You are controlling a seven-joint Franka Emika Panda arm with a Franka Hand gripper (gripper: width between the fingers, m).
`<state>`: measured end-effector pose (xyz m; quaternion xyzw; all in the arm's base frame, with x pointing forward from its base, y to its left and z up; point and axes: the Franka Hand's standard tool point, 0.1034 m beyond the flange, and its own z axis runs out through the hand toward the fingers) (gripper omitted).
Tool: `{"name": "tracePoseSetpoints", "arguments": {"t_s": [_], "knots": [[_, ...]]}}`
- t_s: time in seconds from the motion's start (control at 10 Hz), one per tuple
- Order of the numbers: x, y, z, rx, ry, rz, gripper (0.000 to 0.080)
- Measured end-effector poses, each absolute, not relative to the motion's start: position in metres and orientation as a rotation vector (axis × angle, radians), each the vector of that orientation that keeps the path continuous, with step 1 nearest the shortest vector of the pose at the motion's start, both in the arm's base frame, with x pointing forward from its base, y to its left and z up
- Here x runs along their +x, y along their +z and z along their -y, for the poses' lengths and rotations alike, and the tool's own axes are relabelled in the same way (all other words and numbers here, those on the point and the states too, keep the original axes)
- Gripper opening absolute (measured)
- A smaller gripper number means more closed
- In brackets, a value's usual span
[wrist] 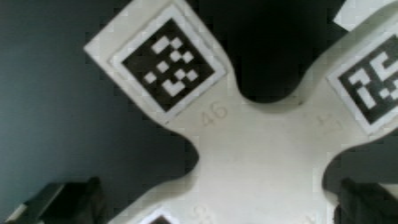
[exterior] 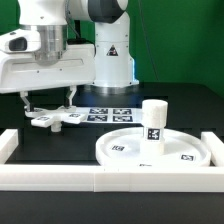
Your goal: Assemble round table
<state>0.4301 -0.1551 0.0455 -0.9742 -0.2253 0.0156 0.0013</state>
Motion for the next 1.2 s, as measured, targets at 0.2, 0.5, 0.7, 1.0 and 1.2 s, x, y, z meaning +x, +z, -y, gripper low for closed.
{"name": "tracePoseSetpoints", "arguments": {"t_s": [0.2, 0.5, 0.7, 1.0, 1.2], "knots": [[0.432, 0.045, 0.150, -3.062, 0.050, 0.691, 0.0649], [0.430, 0.040, 0.149, -3.065, 0.058, 0.685, 0.0649], [0.427, 0.034, 0.149, -3.065, 0.069, 0.685, 0.0649], [0.426, 0.032, 0.149, -3.063, 0.075, 0.686, 0.0649], [0.424, 0.030, 0.149, -3.061, 0.084, 0.686, 0.0649]]}}
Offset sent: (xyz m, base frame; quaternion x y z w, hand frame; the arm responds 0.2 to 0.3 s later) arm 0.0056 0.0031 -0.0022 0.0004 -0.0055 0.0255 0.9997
